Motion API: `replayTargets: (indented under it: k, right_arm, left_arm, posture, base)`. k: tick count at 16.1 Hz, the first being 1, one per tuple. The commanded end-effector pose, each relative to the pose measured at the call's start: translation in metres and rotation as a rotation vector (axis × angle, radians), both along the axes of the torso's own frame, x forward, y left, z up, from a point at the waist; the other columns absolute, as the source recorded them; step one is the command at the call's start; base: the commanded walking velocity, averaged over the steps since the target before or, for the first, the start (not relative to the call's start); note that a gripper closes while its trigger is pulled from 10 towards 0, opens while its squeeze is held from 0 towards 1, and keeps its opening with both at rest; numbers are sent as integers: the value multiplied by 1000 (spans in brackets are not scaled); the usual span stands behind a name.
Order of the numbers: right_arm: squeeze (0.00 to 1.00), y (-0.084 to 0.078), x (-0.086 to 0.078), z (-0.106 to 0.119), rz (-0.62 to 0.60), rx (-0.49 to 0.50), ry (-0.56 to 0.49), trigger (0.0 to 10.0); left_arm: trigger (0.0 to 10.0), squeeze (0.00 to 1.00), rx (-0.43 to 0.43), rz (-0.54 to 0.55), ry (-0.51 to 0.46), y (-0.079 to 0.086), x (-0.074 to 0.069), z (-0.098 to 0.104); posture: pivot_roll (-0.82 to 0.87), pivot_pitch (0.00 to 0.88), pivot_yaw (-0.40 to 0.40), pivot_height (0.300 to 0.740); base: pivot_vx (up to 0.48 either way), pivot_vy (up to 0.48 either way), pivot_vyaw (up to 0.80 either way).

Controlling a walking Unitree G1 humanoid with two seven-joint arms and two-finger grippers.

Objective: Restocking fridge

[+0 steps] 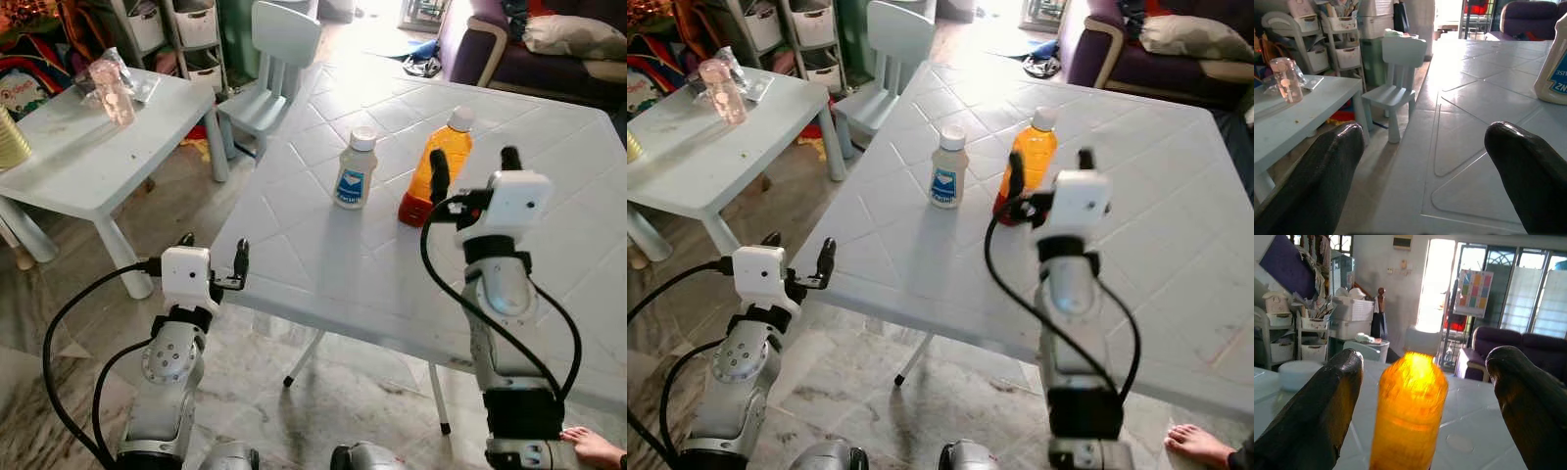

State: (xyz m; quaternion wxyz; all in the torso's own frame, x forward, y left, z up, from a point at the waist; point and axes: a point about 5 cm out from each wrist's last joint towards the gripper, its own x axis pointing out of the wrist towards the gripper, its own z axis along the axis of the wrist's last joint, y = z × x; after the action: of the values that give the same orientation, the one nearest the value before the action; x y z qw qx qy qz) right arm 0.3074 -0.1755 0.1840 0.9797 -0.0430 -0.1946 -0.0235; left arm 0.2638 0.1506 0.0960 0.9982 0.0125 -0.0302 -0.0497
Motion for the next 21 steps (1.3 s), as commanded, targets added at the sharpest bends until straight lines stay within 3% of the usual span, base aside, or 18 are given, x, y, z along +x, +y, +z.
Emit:
replayTargets:
  k: [1, 11, 12, 13, 14, 16, 21]
  right_arm:
    - [0, -5, 5, 7, -20, 1, -16, 10000]
    - [0, -10, 54, 35, -36, 51, 28, 10000]
    - [0, -7, 57, 36, -23, 47, 40, 4941]
    - [0, -6, 58, 36, -20, 47, 40, 2078]
    - [0, -3, 60, 37, -8, 49, 41, 706]
    - [0, 0, 61, 37, 4, 56, 47, 0]
    - [0, 5, 63, 40, 20, 63, 65, 314]
  left_arm:
    - [10000, 0, 4, -3, -9, 0, -1, 4]
    - [10000, 0, 21, -17, -1, 1, -2, 5]
    - [10000, 0, 21, -17, 0, 1, -2, 5]
    - [10000, 0, 22, -17, 1, 1, -2, 5]
    - [10000, 0, 22, -16, 5, 1, -2, 5]
    - [10000, 0, 23, -16, 8, 2, 0, 5]
    - [10000, 0, 25, -14, 15, 2, 1, 4]
  posture:
    - [72, 87, -29, 740]
    - [104, 106, -18, 740]
    - [105, 107, -17, 740]
    - [107, 107, -17, 740]
    - [107, 107, -16, 740]
    - [107, 107, -16, 740]
    - [105, 104, -18, 740]
  base:
    - [0, 0, 0]
    - [0, 0, 0]
    - [0, 0, 0]
    - [0, 0, 0]
    - [0, 0, 0]
    - [0, 0, 0]
    - [0, 0, 0]
